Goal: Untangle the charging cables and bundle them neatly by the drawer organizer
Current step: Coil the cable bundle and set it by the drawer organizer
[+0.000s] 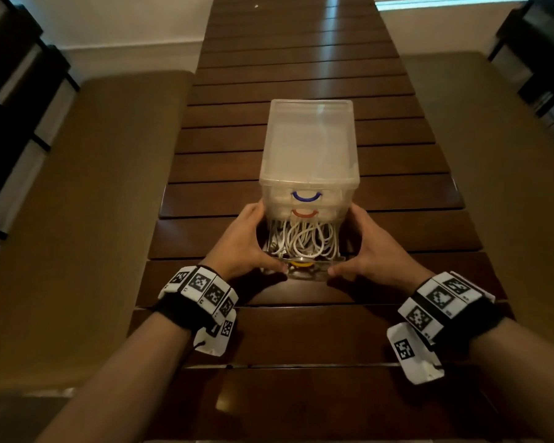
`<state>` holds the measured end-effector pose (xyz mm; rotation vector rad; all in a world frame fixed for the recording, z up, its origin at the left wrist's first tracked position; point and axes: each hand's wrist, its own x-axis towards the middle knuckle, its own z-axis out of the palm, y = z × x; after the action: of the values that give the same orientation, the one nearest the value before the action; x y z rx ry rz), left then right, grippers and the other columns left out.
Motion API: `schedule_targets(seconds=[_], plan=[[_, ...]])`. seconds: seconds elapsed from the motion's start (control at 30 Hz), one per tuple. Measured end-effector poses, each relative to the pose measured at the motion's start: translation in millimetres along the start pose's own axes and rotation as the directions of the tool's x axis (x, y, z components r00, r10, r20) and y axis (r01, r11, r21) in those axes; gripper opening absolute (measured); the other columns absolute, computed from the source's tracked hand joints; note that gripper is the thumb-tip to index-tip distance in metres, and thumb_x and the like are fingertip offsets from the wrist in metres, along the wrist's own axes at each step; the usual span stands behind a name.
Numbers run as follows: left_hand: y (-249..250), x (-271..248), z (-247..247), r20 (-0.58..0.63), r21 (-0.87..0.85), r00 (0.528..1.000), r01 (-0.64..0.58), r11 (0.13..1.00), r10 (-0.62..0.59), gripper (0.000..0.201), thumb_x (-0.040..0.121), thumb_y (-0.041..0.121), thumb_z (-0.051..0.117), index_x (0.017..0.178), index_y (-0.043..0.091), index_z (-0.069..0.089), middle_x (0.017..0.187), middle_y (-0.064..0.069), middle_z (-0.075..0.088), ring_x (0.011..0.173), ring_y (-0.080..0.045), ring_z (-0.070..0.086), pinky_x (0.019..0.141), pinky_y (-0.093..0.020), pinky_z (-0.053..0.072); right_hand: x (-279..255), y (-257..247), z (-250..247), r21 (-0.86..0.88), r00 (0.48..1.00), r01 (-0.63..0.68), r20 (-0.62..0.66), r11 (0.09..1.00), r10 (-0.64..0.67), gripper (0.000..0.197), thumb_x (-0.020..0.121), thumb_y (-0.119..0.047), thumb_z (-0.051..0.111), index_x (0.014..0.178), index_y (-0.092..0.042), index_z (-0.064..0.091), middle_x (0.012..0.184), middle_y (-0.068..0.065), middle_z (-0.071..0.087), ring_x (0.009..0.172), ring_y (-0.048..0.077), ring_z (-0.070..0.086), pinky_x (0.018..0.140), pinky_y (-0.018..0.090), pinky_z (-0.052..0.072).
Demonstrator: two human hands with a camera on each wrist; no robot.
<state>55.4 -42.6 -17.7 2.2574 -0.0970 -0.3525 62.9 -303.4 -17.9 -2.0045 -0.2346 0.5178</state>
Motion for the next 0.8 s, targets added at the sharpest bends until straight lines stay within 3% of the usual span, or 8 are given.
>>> schedule_targets(seconds=[0.13, 0.37, 0.47, 0.57, 0.63, 0.67, 0.73, 0.8], plan=[[2.8, -3.8, 3.2, -0.062, 0.007, 0.998, -0.019, 1.000, 0.019, 0.110, 0.047, 0.034, 0.094, 0.142, 0.025, 0.039, 0.134, 0.013, 0.047, 0.126, -0.009, 0.045, 0.109, -0.045, 0.041, -0.4, -4.8, -0.7, -0.050, 0.998, -0.040, -0.051, 0.998, 0.038, 0.119, 0.058, -0.015, 0.093, 0.153, -0.026, 0.022, 0.148, -0.006, 0.046, 0.128, 0.005, 0.039, 0.108, 0.029, 0.034], [0.5, -12.5, 13.2, -0.183, -0.069, 0.983, 0.002, 0.998, -0.015, 0.088, 0.054, 0.033, 0.091, 0.131, 0.035, 0.049, 0.116, 0.020, 0.054, 0.110, -0.010, 0.058, 0.082, -0.047, 0.058, 1.5, -1.1, 4.8, -0.060, 0.988, -0.056, -0.148, 0.997, 0.047, 0.096, 0.065, -0.018, 0.090, 0.143, -0.030, 0.035, 0.141, 0.000, 0.049, 0.130, 0.015, 0.045, 0.108, 0.036, 0.039], [2.6, -17.2, 12.1, -0.143, -0.095, 0.989, 0.024, 0.995, -0.038, 0.085, 0.057, 0.036, 0.090, 0.132, 0.035, 0.049, 0.123, 0.018, 0.053, 0.115, -0.009, 0.054, 0.097, -0.042, 0.050, -3.4, 1.3, 3.5, -0.062, 0.988, -0.068, -0.141, 0.996, 0.058, 0.100, 0.063, -0.022, 0.092, 0.143, -0.032, 0.033, 0.141, 0.000, 0.046, 0.128, 0.014, 0.045, 0.106, 0.034, 0.038], [0.1, -25.0, 8.7, -0.048, -0.212, 0.998, 0.030, 0.977, -0.041, 0.079, 0.065, 0.051, 0.083, 0.136, 0.037, 0.051, 0.132, 0.014, 0.054, 0.123, -0.007, 0.052, 0.107, -0.039, 0.043, -8.9, -1.5, 7.2, 0.008, 0.998, -0.019, -0.059, 1.000, 0.019, 0.093, 0.064, -0.036, 0.089, 0.139, -0.037, 0.035, 0.138, -0.010, 0.044, 0.125, 0.006, 0.044, 0.106, 0.033, 0.038], [1.4, -30.5, 14.5, -0.101, -0.226, 0.994, 0.016, 0.974, -0.040, 0.070, 0.071, 0.043, 0.082, 0.135, 0.030, 0.055, 0.125, 0.012, 0.058, 0.118, -0.006, 0.055, 0.105, -0.040, 0.046, -7.5, -8.8, 19.1, 0.065, 0.991, 0.020, -0.132, 0.998, -0.011, 0.073, 0.067, -0.038, 0.088, 0.123, -0.041, 0.042, 0.126, -0.018, 0.049, 0.117, 0.000, 0.050, 0.106, 0.034, 0.043], [4.5, -32.2, 19.2, -0.146, -0.204, 0.988, 0.015, 0.979, -0.045, 0.065, 0.073, 0.038, 0.082, 0.132, 0.028, 0.058, 0.121, 0.011, 0.060, 0.115, -0.006, 0.056, 0.103, -0.039, 0.047, -4.6, -10.4, 25.4, 0.052, 0.978, 0.030, -0.208, 0.998, -0.018, 0.070, 0.064, -0.042, 0.089, 0.119, -0.040, 0.045, 0.123, -0.017, 0.051, 0.117, 0.002, 0.052, 0.107, 0.038, 0.045], [14.1, -32.9, 27.8, -0.219, -0.141, 0.974, 0.019, 0.990, -0.050, 0.055, 0.073, 0.034, 0.082, 0.123, 0.029, 0.060, 0.114, 0.010, 0.058, 0.109, -0.007, 0.056, 0.098, -0.038, 0.049, 1.0, -8.1, 36.2, -0.061, 0.948, 0.024, -0.314, 0.998, -0.042, 0.079, 0.056, -0.054, 0.087, 0.123, -0.036, 0.049, 0.125, -0.009, 0.051, 0.124, 0.015, 0.048, 0.108, 0.045, 0.041], [20.3, -30.8, 34.0, -0.270, -0.063, 0.962, 0.033, 0.997, -0.049, 0.053, 0.071, 0.036, 0.083, 0.119, 0.030, 0.060, 0.108, 0.010, 0.055, 0.104, -0.009, 0.055, 0.093, -0.038, 0.051, 4.0, -5.7, 41.3, -0.110, 0.932, 0.004, -0.359, 0.994, -0.043, 0.082, 0.060, -0.049, 0.088, 0.129, -0.030, 0.049, 0.128, -0.004, 0.049, 0.126, 0.019, 0.043, 0.105, 0.036, 0.036]])
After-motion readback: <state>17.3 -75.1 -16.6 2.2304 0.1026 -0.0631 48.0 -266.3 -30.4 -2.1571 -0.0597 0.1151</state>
